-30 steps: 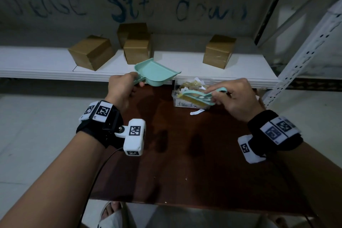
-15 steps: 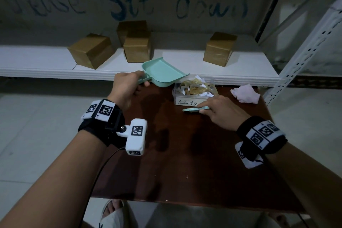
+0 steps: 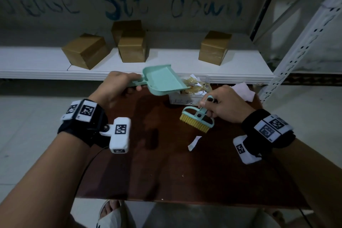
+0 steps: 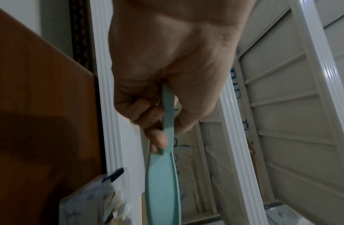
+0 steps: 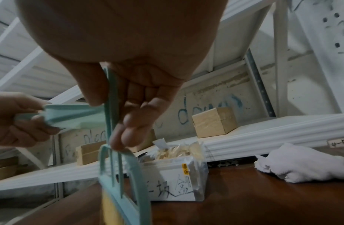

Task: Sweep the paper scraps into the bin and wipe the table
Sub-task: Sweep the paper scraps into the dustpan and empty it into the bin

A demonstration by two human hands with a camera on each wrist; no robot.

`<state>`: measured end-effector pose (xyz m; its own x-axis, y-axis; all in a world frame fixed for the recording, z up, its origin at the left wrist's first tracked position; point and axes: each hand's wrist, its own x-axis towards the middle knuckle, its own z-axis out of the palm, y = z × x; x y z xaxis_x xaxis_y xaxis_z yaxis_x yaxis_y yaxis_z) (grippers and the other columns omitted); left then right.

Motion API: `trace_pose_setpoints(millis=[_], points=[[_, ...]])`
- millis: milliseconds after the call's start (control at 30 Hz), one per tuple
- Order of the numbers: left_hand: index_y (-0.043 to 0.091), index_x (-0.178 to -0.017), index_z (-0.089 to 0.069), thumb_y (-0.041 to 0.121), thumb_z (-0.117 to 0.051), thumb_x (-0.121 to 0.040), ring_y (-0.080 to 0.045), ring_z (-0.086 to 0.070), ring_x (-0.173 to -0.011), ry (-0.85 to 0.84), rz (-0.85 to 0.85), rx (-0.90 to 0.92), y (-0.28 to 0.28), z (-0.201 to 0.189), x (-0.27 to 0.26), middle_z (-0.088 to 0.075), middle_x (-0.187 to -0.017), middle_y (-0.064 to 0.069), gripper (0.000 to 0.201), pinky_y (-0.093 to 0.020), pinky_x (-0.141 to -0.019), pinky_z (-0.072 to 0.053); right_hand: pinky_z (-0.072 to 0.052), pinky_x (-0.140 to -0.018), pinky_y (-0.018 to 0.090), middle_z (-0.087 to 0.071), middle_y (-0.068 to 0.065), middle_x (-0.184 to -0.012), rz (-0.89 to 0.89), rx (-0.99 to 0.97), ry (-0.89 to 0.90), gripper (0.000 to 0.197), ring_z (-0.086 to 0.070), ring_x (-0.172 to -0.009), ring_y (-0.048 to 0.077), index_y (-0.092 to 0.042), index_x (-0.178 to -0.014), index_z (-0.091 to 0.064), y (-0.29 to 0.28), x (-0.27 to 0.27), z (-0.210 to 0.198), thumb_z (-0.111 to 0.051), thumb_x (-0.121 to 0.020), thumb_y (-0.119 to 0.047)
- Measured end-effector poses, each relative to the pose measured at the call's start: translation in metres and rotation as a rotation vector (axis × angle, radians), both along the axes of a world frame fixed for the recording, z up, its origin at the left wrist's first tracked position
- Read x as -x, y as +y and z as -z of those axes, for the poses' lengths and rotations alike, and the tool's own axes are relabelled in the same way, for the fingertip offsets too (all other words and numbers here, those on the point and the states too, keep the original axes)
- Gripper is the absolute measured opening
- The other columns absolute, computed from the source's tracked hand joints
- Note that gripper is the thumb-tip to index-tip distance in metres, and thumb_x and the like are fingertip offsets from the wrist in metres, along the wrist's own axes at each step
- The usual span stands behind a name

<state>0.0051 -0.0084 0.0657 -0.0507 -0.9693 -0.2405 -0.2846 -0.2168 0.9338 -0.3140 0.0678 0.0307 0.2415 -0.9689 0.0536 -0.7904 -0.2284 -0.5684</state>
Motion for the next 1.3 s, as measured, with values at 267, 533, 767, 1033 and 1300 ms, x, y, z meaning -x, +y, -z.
trace_pose_setpoints(millis=[267, 533, 767, 1033, 1300], points=[[-0.008, -0.079, -0.073, 0.045, -0.085, -0.067, -0.030, -0.046, -0.070, -0.192, 0.379, -0.032, -0.003, -0.003, -0.032, -0.062, -0.074, -0.021, 0.056, -0.027, -0.058, -0.037, -0.048, -0.063, 0.041, -0.050, 0.005, -0.056, 0.158, 0.078, 0.270, 0.042, -0.045, -0.059, 0.020, -0.007, -0.055, -0.048, 0.004, 0.013, 0.003, -0.056, -0.087, -0.032], [0.006, -0.077, -0.081, 0.020, -0.068, -0.097, -0.011, -0.048, -0.052, -0.451, 0.798, -0.215, 0.014, 0.004, -0.010, -0.075, -0.079, -0.015, 0.028, -0.021, -0.054, -0.043, -0.057, -0.070, 0.038, -0.063, 0.002, -0.056, 0.117, -0.003, 0.177, 0.041, -0.057, -0.063, 0.014, -0.009, -0.056, -0.063, 0.006, -0.002, 0.014, -0.045, -0.072, -0.043], [0.014, -0.074, -0.083, 0.037, -0.072, -0.092, -0.013, -0.052, -0.056, -0.655, 0.822, -0.305, 0.011, 0.018, 0.000, -0.066, -0.059, -0.001, 0.032, -0.031, -0.064, -0.039, -0.057, -0.062, 0.044, -0.060, 0.009, -0.053, 0.092, -0.009, 0.145, 0.043, -0.060, -0.055, 0.021, -0.002, -0.060, -0.061, 0.007, -0.013, 0.014, -0.055, -0.081, -0.039], [0.008, -0.085, -0.084, 0.023, -0.075, -0.088, -0.015, -0.066, -0.065, -0.648, 0.822, -0.393, 0.017, 0.035, 0.022, -0.078, -0.079, -0.008, 0.018, -0.025, -0.061, -0.050, -0.056, -0.053, 0.043, -0.064, 0.016, -0.056, 0.087, 0.001, 0.015, 0.052, -0.064, -0.052, 0.029, 0.005, -0.061, -0.057, 0.012, -0.030, 0.019, -0.066, -0.092, -0.036], [0.012, -0.090, -0.084, 0.024, -0.079, -0.089, -0.016, -0.067, -0.074, -0.622, 0.888, -0.379, 0.018, 0.062, 0.037, -0.079, -0.083, -0.002, 0.014, -0.035, -0.077, -0.055, -0.058, -0.052, 0.028, -0.069, 0.002, -0.054, 0.070, -0.048, -0.130, 0.040, -0.067, -0.043, 0.015, 0.000, -0.067, -0.071, 0.014, -0.036, 0.015, -0.066, -0.098, -0.025]])
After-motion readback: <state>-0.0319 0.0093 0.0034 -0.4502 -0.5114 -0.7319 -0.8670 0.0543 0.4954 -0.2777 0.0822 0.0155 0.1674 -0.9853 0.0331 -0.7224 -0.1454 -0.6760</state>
